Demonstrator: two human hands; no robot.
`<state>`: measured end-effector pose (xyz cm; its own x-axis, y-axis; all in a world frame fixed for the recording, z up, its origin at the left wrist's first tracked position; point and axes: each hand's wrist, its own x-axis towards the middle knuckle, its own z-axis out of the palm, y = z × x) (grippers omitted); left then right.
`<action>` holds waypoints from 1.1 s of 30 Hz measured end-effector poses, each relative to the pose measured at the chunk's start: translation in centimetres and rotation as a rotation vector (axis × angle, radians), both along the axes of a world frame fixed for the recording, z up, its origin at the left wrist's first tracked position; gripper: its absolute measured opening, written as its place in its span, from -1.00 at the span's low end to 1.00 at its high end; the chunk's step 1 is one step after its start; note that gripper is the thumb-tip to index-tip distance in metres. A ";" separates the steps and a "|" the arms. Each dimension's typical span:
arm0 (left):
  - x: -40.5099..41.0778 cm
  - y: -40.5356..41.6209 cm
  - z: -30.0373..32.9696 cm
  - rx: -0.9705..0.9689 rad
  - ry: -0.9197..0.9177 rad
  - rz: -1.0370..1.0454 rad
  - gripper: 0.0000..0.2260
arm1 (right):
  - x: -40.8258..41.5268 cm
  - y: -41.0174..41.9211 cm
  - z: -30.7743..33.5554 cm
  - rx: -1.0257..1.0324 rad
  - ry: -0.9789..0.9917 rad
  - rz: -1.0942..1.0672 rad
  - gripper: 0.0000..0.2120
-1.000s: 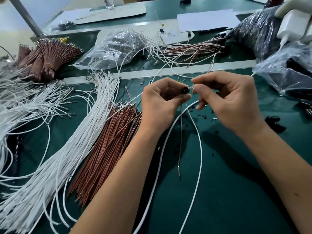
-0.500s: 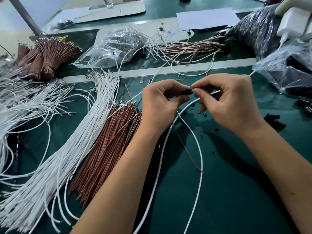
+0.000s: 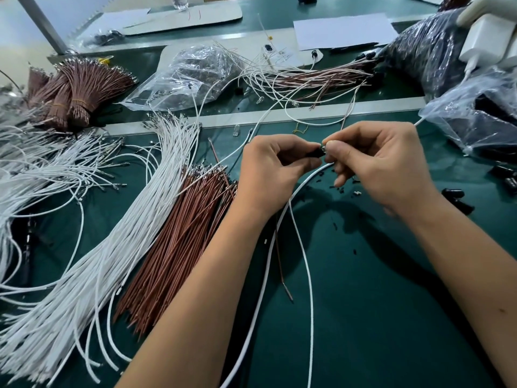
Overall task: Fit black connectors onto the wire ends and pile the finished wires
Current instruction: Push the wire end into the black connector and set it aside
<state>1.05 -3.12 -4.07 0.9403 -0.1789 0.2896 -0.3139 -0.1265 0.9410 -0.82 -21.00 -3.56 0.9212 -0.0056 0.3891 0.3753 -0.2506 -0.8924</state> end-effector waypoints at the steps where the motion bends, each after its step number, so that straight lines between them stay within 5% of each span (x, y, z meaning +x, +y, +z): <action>1: 0.0 0.1 0.0 -0.012 0.019 -0.019 -0.82 | 0.0 -0.1 0.0 0.012 0.016 0.009 -0.94; 8: 0.2 0.5 0.2 -0.097 0.129 -0.097 -0.83 | -0.1 -0.2 0.2 0.111 0.087 0.065 -0.94; 27: 0.0 1.0 0.3 -0.040 0.141 -0.163 -0.82 | -0.4 -0.6 0.4 -0.005 0.111 0.171 -0.94; 33: 0.0 0.5 0.2 -0.078 0.158 -0.081 -0.86 | -0.2 -0.2 0.1 0.143 0.145 0.078 -0.96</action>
